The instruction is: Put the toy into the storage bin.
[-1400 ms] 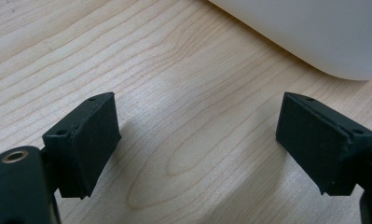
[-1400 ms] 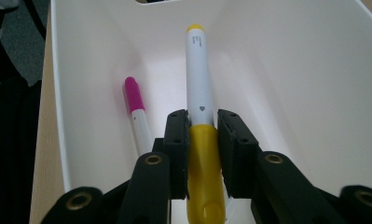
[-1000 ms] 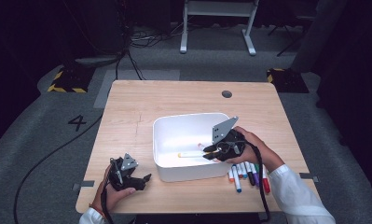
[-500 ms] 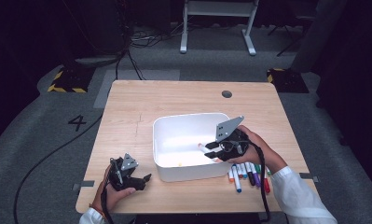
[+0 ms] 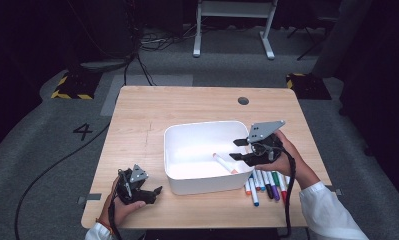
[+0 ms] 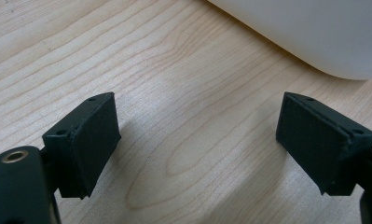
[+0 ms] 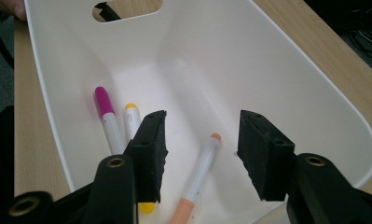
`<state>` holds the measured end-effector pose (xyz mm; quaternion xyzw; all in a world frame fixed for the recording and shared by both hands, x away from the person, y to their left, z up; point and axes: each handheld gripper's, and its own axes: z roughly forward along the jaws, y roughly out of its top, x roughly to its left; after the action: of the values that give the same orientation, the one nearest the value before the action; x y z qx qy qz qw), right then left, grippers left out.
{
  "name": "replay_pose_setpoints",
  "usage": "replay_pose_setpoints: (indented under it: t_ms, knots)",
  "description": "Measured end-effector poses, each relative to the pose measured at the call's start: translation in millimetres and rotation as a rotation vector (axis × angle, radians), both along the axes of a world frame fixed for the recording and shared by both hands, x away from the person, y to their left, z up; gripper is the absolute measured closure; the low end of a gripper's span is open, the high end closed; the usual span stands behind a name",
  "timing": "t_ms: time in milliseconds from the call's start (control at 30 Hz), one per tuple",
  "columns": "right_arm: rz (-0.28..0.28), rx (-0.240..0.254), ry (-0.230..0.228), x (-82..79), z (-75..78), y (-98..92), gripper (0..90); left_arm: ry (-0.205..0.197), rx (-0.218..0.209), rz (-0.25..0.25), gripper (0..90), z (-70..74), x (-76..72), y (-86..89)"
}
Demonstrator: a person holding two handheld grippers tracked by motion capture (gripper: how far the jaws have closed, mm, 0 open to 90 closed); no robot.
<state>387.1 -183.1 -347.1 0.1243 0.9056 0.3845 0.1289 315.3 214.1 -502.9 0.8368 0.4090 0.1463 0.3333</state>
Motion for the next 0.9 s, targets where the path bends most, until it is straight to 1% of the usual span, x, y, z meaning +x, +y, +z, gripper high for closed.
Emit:
replay_pose_setpoints:
  t_ms: [33, 133, 200, 300, 367, 400, 433, 500, 567, 667, 733, 833, 900]
  knots:
    - [-0.006, 0.004, -0.008, -0.1, 0.8, -2.8, 50.4, 0.001, 0.000, 0.000, 13.5, 0.0, 0.0, 0.0]
    - [-0.055, 0.024, -0.032, -1.9, 5.0, -16.7, 46.9, 0.000, 0.000, 0.000, 13.5, 0.0, 0.0, 0.0]
    - [-0.081, 0.031, -0.049, -3.8, 6.8, -24.1, 42.9, 0.000, -0.001, 0.000, 13.5, 0.0, 0.0, 0.0]
    - [-0.118, 0.042, -0.063, -7.2, 8.7, -35.9, 41.7, -0.001, 0.000, 0.002, 13.5, -0.1, -0.1, -0.1]
    - [-0.154, 0.045, -0.075, -9.1, 9.2, -47.2, 39.5, -0.001, 0.000, 0.002, 13.5, -0.1, -0.2, -0.1]
    - [-0.171, 0.051, -0.068, -10.3, 9.1, -52.8, 39.0, -0.001, 0.001, 0.003, 13.5, -0.1, -0.2, -0.2]
    - [-0.183, 0.053, -0.071, -10.7, 8.8, -57.1, 38.4, -0.001, 0.000, 0.002, 13.5, -0.1, -0.2, -0.2]
    - [-0.228, 0.054, -0.082, -12.2, 6.8, -67.9, 36.8, -0.001, 0.000, 0.003, 13.5, -0.1, -0.2, -0.1]
    - [-0.274, 0.054, -0.087, -13.2, 3.0, -78.6, 35.3, -0.001, 0.001, 0.003, 13.5, -0.1, -0.2, -0.2]
    - [-0.313, 0.047, -0.083, -12.2, -6.8, -95.1, 34.0, -0.001, 0.001, 0.004, 13.5, -0.1, -0.3, -0.2]
    - [-0.352, 0.029, -0.084, -11.2, -16.4, -106.8, 33.3, -0.001, 0.001, 0.004, 13.5, -0.1, -0.3, -0.3]
    - [-0.391, 0.032, -0.077, -9.1, -28.8, -119.9, 33.3, -0.001, 0.001, 0.004, 13.5, -0.1, -0.3, -0.2]
    - [-0.441, 0.024, -0.073, -7.4, -39.0, -127.7, 33.2, -0.001, 0.001, 0.004, 13.5, -0.1, -0.3, -0.2]
